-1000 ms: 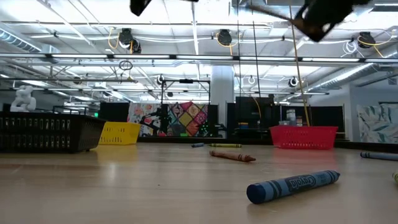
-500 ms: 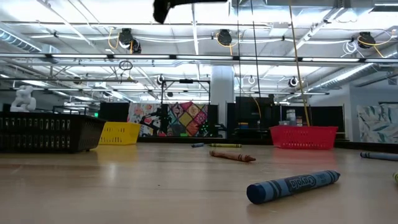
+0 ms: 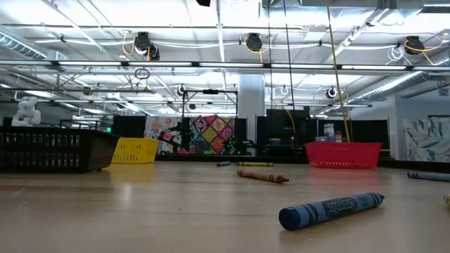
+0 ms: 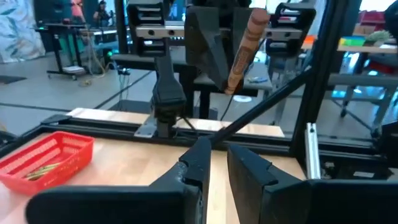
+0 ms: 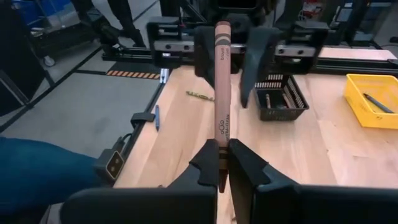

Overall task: Sort crayons
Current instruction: Put the brown crayon into the black bin

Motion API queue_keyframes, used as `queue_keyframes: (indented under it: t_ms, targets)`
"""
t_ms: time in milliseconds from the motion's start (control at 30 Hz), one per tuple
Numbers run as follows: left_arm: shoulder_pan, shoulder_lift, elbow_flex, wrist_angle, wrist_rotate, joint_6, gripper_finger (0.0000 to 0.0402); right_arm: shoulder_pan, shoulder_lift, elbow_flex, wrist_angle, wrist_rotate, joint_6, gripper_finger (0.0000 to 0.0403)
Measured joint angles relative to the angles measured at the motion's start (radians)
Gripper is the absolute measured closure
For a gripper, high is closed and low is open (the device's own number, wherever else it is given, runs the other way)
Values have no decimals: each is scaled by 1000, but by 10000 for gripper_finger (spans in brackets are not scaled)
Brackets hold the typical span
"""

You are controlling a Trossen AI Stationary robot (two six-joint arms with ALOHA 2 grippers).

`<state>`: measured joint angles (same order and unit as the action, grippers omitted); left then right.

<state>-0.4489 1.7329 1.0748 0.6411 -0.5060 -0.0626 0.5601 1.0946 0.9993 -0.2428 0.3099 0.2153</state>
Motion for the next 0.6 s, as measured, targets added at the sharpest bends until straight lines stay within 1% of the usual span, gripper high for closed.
queue_keyframes:
  t_ms: [200, 367, 600]
  targets:
    - [19, 0, 0, 73, 80, 1, 343, 4, 18, 0, 56, 1, -26, 403]
    - [31, 0, 0, 87, 83, 1, 343, 3, 38, 0, 66, 5, -30, 403]
    - [31, 0, 0, 87, 84, 24, 343, -2, 72, 0, 137, 15, -81, 403]
